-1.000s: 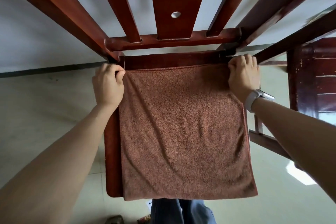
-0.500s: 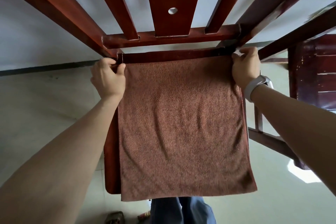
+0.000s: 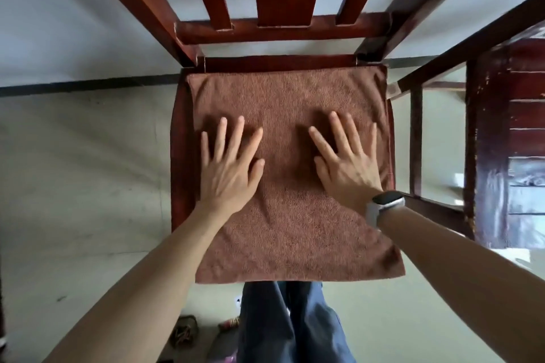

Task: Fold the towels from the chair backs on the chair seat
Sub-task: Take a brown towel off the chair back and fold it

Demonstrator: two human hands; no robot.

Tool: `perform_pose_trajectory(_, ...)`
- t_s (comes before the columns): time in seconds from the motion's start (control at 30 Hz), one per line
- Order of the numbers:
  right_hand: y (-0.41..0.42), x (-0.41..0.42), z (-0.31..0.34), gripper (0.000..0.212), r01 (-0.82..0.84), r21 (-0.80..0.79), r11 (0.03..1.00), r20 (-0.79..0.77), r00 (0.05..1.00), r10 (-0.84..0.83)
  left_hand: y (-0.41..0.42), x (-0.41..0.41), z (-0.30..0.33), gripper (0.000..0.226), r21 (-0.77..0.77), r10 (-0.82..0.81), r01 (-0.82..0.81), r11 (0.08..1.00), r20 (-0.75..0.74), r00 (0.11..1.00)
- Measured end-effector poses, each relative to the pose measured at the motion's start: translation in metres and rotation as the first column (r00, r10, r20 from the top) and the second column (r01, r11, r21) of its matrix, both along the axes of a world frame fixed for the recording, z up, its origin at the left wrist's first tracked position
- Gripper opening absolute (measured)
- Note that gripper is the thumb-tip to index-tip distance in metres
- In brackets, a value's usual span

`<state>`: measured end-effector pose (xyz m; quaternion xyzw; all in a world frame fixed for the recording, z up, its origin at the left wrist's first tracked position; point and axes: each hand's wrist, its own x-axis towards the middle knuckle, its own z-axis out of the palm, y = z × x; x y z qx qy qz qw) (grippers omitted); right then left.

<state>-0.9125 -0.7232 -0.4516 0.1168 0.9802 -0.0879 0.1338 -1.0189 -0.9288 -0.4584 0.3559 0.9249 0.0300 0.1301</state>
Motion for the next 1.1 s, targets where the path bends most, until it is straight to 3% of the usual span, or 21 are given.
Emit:
perform_pose_trajectory(0.27, 0.022, 0.011, -0.010, 0.054, 0.037, 0.050, 0.998, 0.011, 0.999, -0.038, -0.005, -0.003, -0.007, 0.064, -0.067, 0.083, -0.081, 0.994, 0.023, 0.996)
perform_pose_trajectory(0.5, 0.037, 0.062, 0.017, 0.062, 0.264, -0.092, 0.960, 0.053, 0.964, -0.260, -0.045, 0.030, 0.017, 0.070, -0.083, 0.217, -0.209, 0.975, 0.117, 0.969)
perform_pose_trajectory(0.57, 0.023, 0.086, 0.026, 0.060, 0.376, -0.180, 0.909, 0.091, 0.927, -0.365, -0.060, 0.057, 0.025, 0.067, -0.071, 0.347, -0.341, 0.938, 0.143, 0.927)
perform_pose_trajectory(0.67, -0.003, 0.126, 0.035, 0.052, 0.663, -0.339, 0.667, 0.191, 0.743, -0.642, -0.085, 0.100, 0.036, 0.053, -0.030, 0.542, -0.544, 0.839, 0.147, 0.828)
perform_pose_trajectory(0.77, -0.025, 0.154, 0.042, 0.040, 0.819, -0.357, 0.450, 0.292, 0.555, -0.779, -0.096, 0.131, 0.050, 0.043, -0.001, 0.751, -0.766, 0.643, 0.199, 0.630)
perform_pose_trajectory(0.83, -0.032, 0.163, 0.045, 0.035, 0.888, -0.320, 0.329, 0.326, 0.429, -0.842, -0.094, 0.143, 0.056, 0.044, -0.069, 0.860, -0.898, 0.435, 0.327, 0.392)
perform_pose_trajectory(0.87, -0.033, 0.165, 0.045, 0.033, 0.915, -0.300, 0.270, 0.346, 0.368, -0.863, -0.094, 0.145, 0.058, 0.047, -0.095, 0.877, -0.952, 0.290, 0.426, 0.224)
perform_pose_trajectory(0.93, -0.033, 0.168, 0.043, 0.030, 0.951, -0.263, 0.164, 0.420, 0.266, -0.868, -0.090, 0.144, 0.063, 0.052, -0.195, 0.761, -0.981, -0.018, 0.634, -0.140)
perform_pose_trajectory(0.97, -0.031, 0.169, 0.041, 0.029, 0.959, -0.259, 0.118, 0.452, 0.228, -0.862, -0.088, 0.142, 0.065, 0.052, -0.264, 0.665, -0.959, -0.104, 0.699, -0.264)
perform_pose_trajectory(1.1, -0.025, 0.170, 0.044, 0.013, 0.931, -0.351, -0.097, 0.529, 0.111, -0.841, -0.081, 0.132, 0.067, 0.039, -0.352, 0.424, -0.875, -0.333, 0.772, -0.473)
